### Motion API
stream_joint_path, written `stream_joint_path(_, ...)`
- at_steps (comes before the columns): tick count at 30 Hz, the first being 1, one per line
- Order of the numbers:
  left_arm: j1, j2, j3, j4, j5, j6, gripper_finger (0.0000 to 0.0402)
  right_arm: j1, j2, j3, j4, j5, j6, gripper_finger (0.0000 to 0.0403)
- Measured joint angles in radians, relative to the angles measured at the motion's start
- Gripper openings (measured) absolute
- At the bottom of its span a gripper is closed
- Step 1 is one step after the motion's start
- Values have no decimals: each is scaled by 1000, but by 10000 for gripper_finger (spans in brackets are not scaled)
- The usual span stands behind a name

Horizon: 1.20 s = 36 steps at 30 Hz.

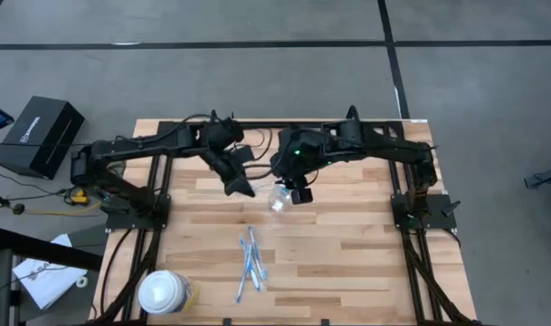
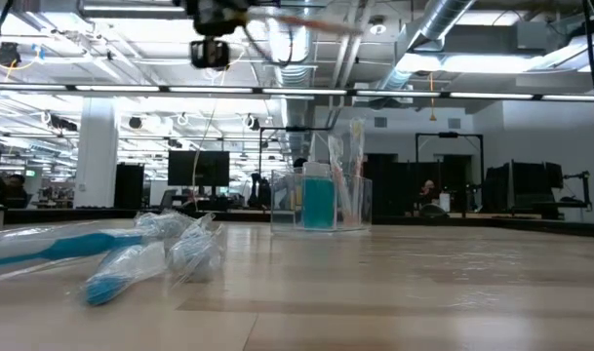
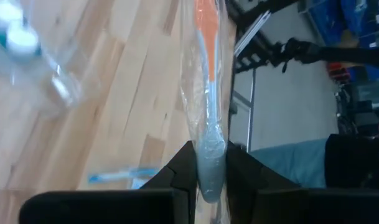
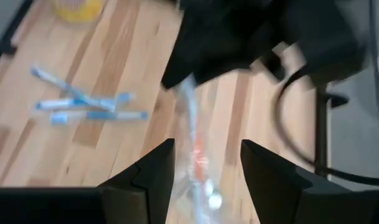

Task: Pick & Place toothbrushing station
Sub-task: Put the orange toothbrush into the right section of the transparent organizer

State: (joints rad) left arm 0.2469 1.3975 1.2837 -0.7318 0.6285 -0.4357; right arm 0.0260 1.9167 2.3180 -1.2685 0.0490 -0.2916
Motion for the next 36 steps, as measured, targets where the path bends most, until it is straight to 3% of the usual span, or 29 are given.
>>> stream_joint_path(14,28,99,133,5,51,13,38,-12,23,-1,18,-53,3,168)
stream_joint_path(24,23,97,202,25,79,-14,38,-61,23,-1,-35,-53,2,166)
stream_joint_path(36,23,107,214,31,138,-63,38,-66,36,-1,-37,-61,-3,156)
